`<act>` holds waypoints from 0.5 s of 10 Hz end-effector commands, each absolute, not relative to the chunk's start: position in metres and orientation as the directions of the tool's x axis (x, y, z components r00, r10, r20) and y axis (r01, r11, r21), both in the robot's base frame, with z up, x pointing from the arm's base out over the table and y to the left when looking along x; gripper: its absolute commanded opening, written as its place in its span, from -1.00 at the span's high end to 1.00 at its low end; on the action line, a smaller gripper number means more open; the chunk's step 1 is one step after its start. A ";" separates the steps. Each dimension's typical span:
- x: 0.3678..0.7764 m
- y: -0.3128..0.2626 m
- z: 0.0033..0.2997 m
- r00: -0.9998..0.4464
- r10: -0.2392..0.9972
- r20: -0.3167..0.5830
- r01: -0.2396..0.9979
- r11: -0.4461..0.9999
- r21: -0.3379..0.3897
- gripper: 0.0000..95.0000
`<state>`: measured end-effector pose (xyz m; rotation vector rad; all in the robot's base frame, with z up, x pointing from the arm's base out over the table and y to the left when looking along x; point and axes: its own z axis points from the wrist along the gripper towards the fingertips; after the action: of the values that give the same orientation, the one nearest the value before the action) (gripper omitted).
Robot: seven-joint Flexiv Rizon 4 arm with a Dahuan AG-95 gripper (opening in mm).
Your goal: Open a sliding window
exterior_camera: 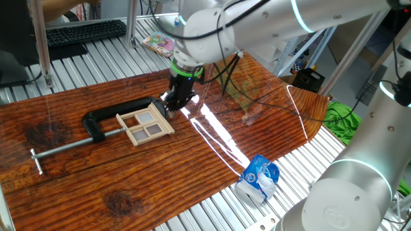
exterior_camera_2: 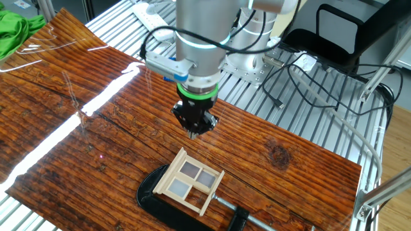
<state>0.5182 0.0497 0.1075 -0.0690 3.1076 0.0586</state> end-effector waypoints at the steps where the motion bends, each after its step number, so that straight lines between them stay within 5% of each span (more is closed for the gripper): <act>1: 0.522 0.052 0.104 -0.998 -0.046 -0.032 -0.047 0.998 0.038 1.00; 5: 0.531 0.061 0.093 -0.999 -0.024 -0.032 -0.025 0.999 0.034 1.00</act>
<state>0.5319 0.0618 0.0922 -0.0342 3.1065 0.0509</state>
